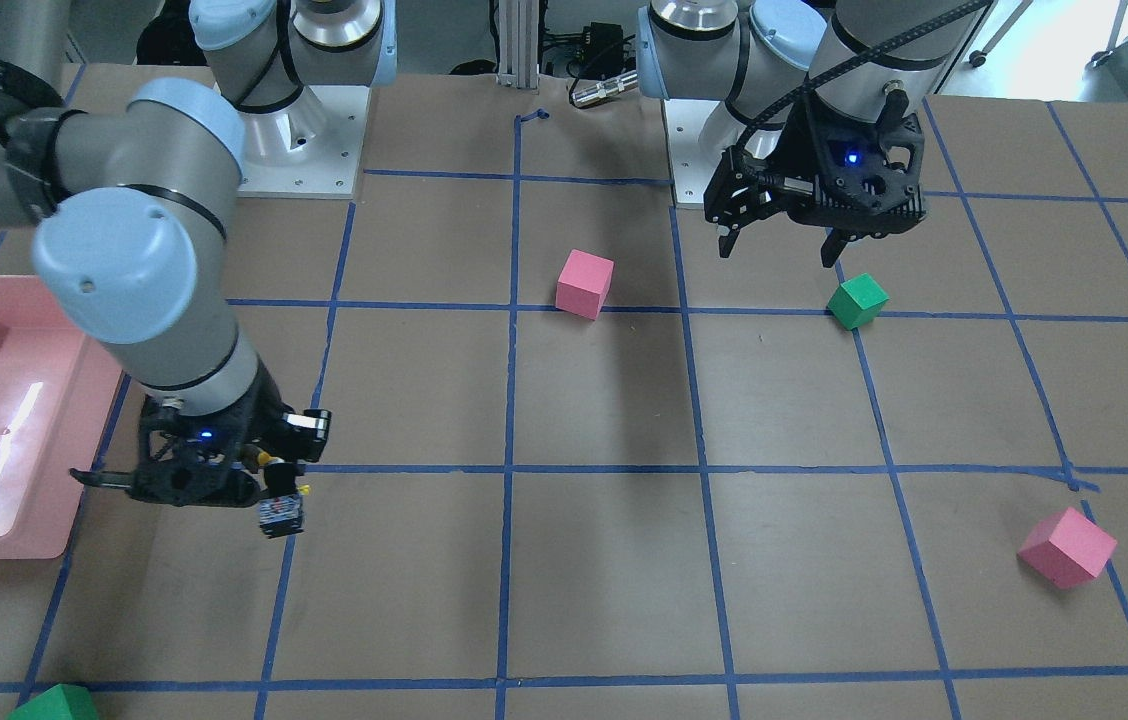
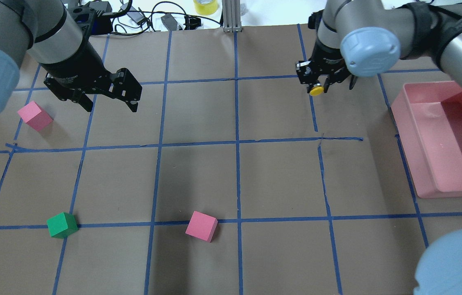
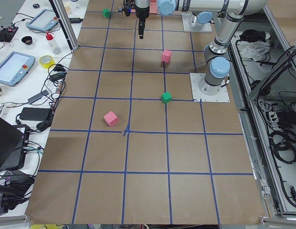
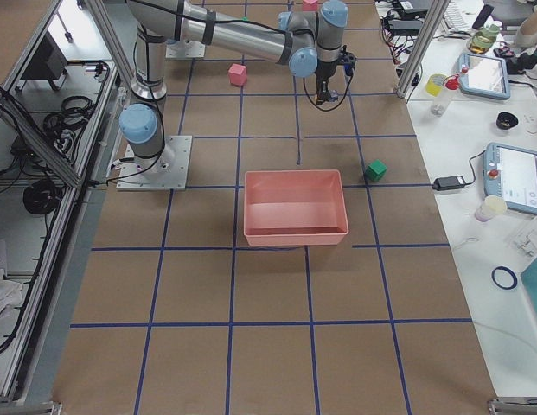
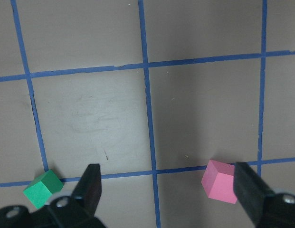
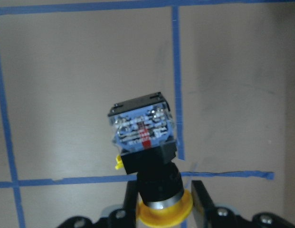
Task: Align button upright
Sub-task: 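Lift the button out and carry it to the table center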
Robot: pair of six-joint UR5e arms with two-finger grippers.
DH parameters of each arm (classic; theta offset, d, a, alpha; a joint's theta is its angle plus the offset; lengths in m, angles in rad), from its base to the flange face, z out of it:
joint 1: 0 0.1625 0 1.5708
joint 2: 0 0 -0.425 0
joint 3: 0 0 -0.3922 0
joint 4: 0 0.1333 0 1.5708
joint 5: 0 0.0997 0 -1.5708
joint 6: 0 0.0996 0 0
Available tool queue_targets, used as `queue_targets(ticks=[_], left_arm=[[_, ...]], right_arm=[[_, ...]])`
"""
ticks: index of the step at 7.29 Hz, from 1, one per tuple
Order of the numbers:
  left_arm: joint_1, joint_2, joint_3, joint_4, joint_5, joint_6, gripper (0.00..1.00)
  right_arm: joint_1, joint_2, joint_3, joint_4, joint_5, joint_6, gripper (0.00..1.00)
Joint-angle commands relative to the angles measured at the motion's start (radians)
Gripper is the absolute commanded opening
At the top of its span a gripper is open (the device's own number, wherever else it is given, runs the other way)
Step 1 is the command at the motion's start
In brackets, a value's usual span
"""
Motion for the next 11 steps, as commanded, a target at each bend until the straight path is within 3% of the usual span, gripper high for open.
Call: queue_targets(ticks=[1,5,8,11], left_arm=[[0.001,-0.001,0.000,0.001,0.001,0.000,1.00],[0.001,0.001,0.000,-0.001,0.000,0.000,1.00],[0.001,0.001,0.000,0.001,0.000,0.000,1.00],[0.001,0.001,0.000,0.001,0.000,0.000,1.00]], right_arm=[[0.115,0.098,-0.057,-0.046,0.040,0.103,0.00],[0.226,0.255,-0.129,-0.151,0.046,0.254,0.00],[0.266,0.298,-0.142,-0.154,0.060,0.400,0.00],[0.284,0.321,-0.139,-0.156,0.083,0.429,0.00]])
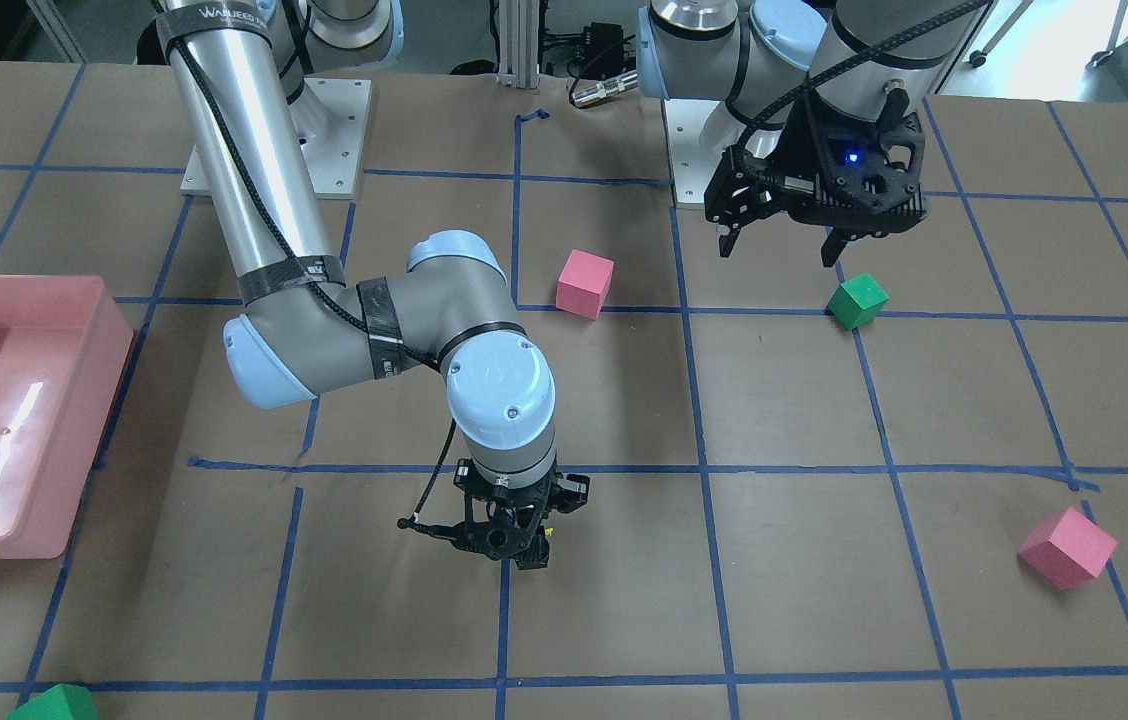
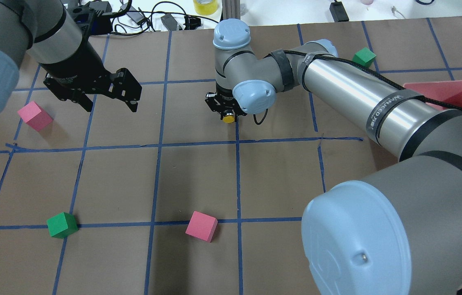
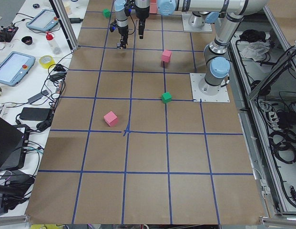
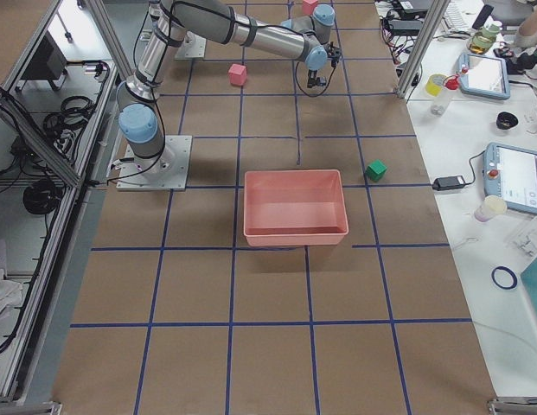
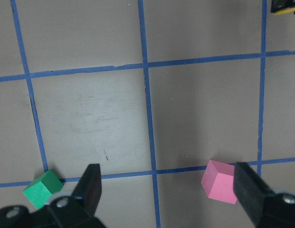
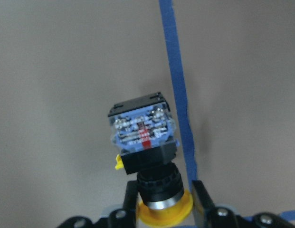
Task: Align button upright
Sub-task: 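Lift the button out and carry it to the table center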
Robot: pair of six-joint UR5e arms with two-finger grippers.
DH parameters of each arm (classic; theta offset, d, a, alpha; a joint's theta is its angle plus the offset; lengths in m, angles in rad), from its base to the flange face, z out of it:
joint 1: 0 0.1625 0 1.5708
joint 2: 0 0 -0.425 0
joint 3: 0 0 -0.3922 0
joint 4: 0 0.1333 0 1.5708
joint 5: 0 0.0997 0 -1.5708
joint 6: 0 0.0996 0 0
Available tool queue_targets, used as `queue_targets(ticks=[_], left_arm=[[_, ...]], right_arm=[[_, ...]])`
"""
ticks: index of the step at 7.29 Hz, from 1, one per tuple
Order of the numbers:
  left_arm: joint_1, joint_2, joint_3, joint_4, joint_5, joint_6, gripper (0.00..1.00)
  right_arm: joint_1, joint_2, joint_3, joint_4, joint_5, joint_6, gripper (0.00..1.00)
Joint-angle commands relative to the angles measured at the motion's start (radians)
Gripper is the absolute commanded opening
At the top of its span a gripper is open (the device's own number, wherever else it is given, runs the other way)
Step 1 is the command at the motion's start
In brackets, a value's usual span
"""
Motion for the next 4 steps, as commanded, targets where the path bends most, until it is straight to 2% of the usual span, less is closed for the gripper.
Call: queue_targets(ticks=[1,2,3,4], left_arm=[[0.000,0.000,0.000,0.000,0.000,0.000,1.00],[0.000,0.000,0.000,0.000,0.000,0.000,1.00],[0.000,0.000,0.000,-0.002,0.002,0.000,1.00],[0.000,0.000,0.000,-0.002,0.000,0.002,1.00]], right_arm=[[0.014,0.022,0.001,-0.003,0.003,0.013,0.00],[0.014,0.025,0.006,-0.005,0.002,0.015,0.12],[0.013,0.024,0.012,-0.006,-0.001,0.015,0.85],[0.013,0.004,0.025,-0.006,-0.016,0.013,1.00]])
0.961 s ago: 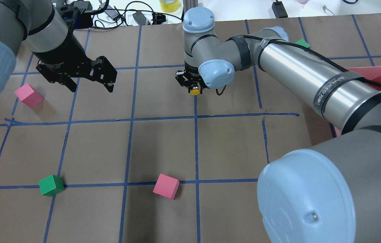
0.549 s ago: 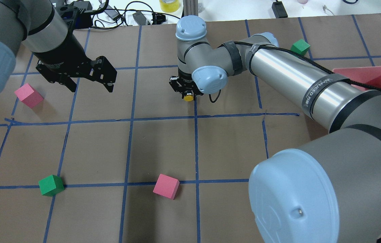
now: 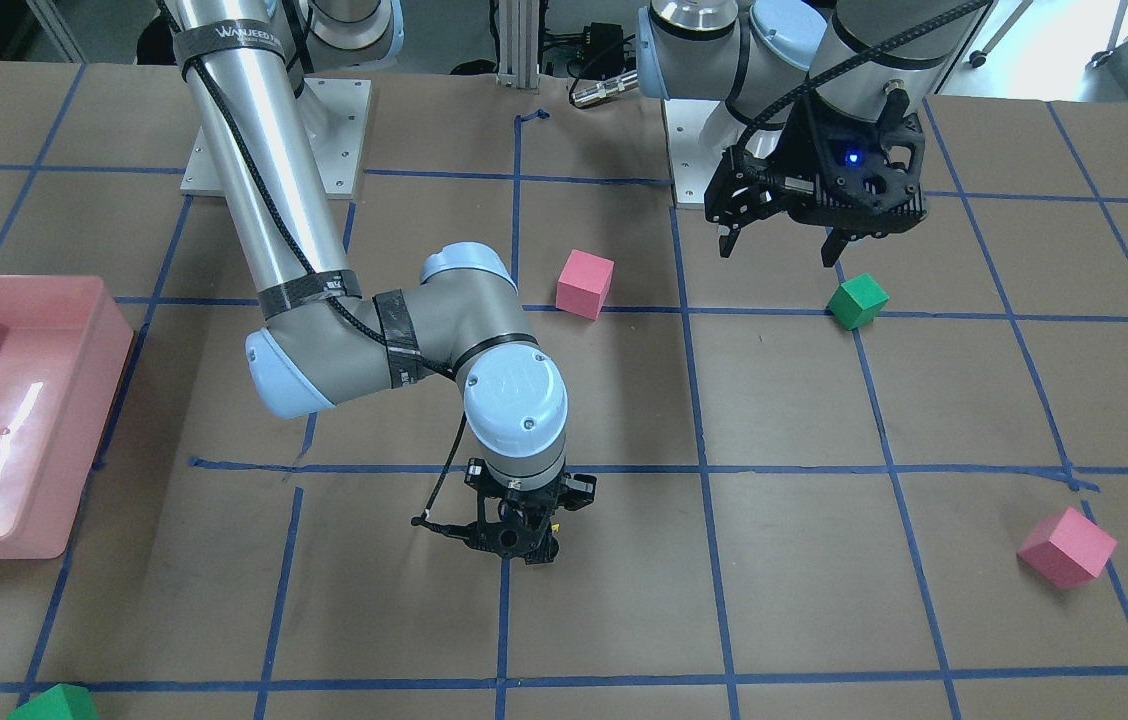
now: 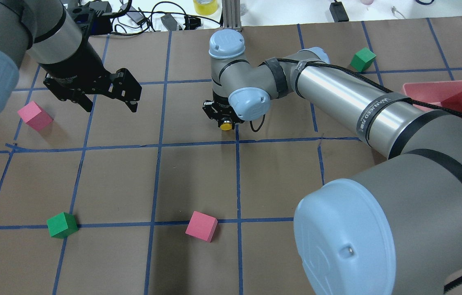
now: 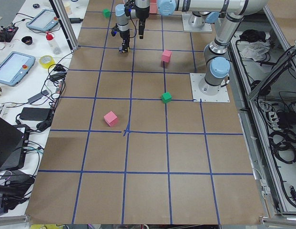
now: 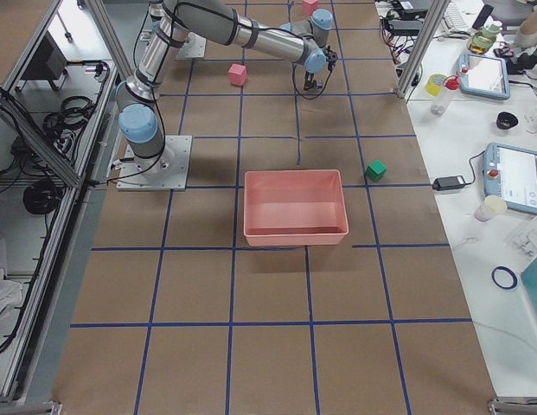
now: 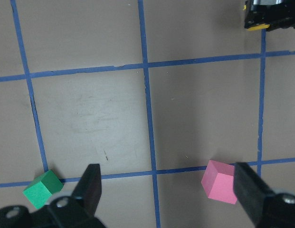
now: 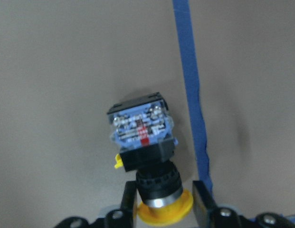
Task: Align button upright
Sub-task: 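Set the button down on its side, open and raise the right gripper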
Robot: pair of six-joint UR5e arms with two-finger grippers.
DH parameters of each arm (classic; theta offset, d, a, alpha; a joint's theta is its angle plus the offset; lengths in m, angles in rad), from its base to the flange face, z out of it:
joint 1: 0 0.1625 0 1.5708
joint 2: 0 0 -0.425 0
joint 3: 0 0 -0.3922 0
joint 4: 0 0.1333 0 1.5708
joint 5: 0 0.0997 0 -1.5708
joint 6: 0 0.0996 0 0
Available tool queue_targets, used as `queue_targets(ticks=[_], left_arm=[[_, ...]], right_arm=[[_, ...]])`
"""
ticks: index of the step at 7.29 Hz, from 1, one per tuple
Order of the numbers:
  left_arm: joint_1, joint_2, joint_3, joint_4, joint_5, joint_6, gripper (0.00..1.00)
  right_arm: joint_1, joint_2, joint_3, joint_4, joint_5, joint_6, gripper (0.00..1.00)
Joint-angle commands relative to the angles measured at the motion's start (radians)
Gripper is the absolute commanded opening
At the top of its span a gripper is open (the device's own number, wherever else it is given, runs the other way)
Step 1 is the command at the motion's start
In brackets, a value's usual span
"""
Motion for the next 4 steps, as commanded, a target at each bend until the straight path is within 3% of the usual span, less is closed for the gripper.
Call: queue_targets(ticks=[1,4], left_arm=[[-0.001,0.000,-0.002,-0.001,-0.001,0.000,1.00],[-0.002,0.000,-0.002,-0.001,-0.001,0.000,1.00]], right_arm=[[0.000,-0.053,0.033,0.004,0.005,0.005,1.00],[-0.017,-0.203,0.064,0.078,0.002,-0.050,1.00]])
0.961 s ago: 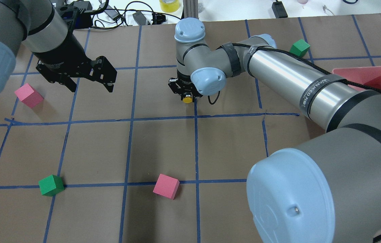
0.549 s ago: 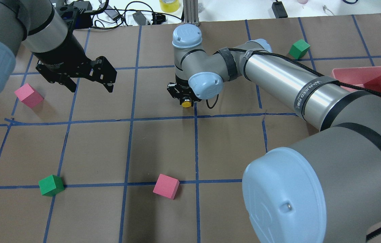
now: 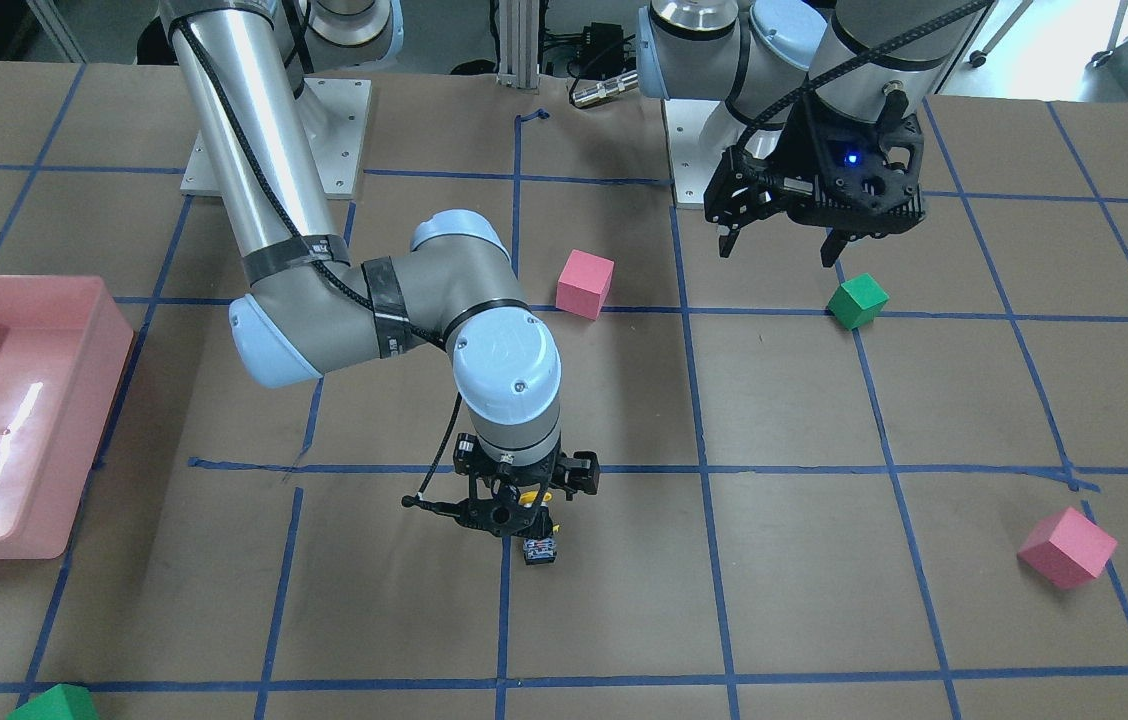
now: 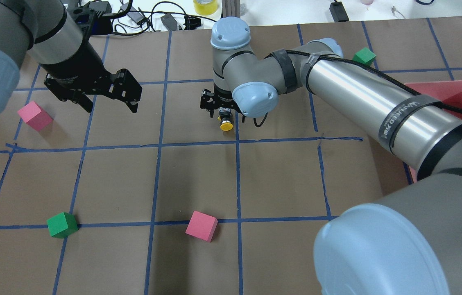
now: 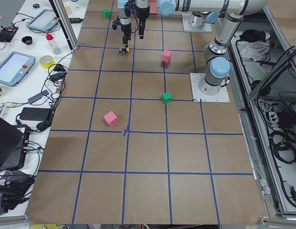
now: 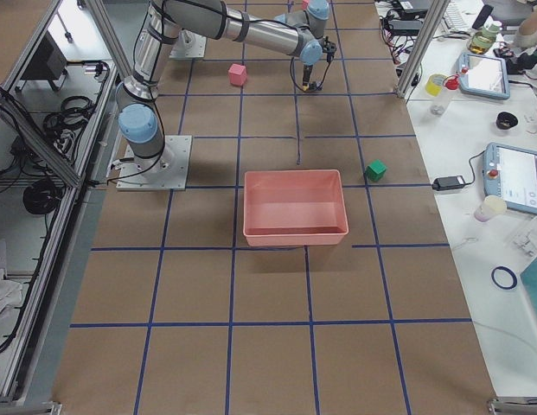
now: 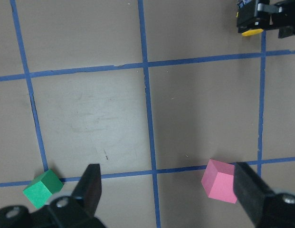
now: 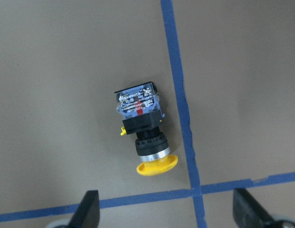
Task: Align button upright
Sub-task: 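Set the button down on its side, open and raise the right gripper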
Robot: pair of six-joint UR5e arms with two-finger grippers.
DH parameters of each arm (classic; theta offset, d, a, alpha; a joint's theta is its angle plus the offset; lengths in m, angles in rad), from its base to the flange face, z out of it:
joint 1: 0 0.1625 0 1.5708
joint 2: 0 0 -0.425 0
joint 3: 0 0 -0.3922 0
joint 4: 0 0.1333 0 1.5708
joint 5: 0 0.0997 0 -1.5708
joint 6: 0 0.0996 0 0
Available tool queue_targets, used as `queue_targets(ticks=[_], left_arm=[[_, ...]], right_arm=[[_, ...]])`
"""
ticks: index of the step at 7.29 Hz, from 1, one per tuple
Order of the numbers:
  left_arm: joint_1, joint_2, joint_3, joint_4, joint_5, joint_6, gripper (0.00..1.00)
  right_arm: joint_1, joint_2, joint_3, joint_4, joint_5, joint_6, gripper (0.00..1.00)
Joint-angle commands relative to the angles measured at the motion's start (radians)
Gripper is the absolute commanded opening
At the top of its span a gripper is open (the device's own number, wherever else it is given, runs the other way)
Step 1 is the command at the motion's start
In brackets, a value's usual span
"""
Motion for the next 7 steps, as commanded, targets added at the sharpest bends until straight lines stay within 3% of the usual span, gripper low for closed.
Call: queue_targets(ticks=[1,2,4,5,7], left_arm=[[0.000,-0.002,0.001,0.002,0.000,-0.002,1.00],[-0.004,0.000,0.004,0.002,0.000,-0.008,1.00],[-0.004,-0.011,0.008,0.002,0.001,-0.019,1.00],[-0.004,-0.027,0.014,0.003,0.001,-0.025,1.00],[-0.008,-0.093,0.014,0.066,0.000,-0.095,1.00]], right_arm=[[-0.033,-0.136,0.048,0.065,-0.003,-0.083,1.00],[-0.100,-0.201,0.078,0.091,-0.002,-0.169,1.00],[-0.243,-0.359,0.111,0.250,-0.005,-0.214,1.00],[-0.283,-0.406,0.105,0.279,-0.014,-0.328,1.00],[-0.295,-0.468,0.102,0.306,-0.084,-0.352,1.00]])
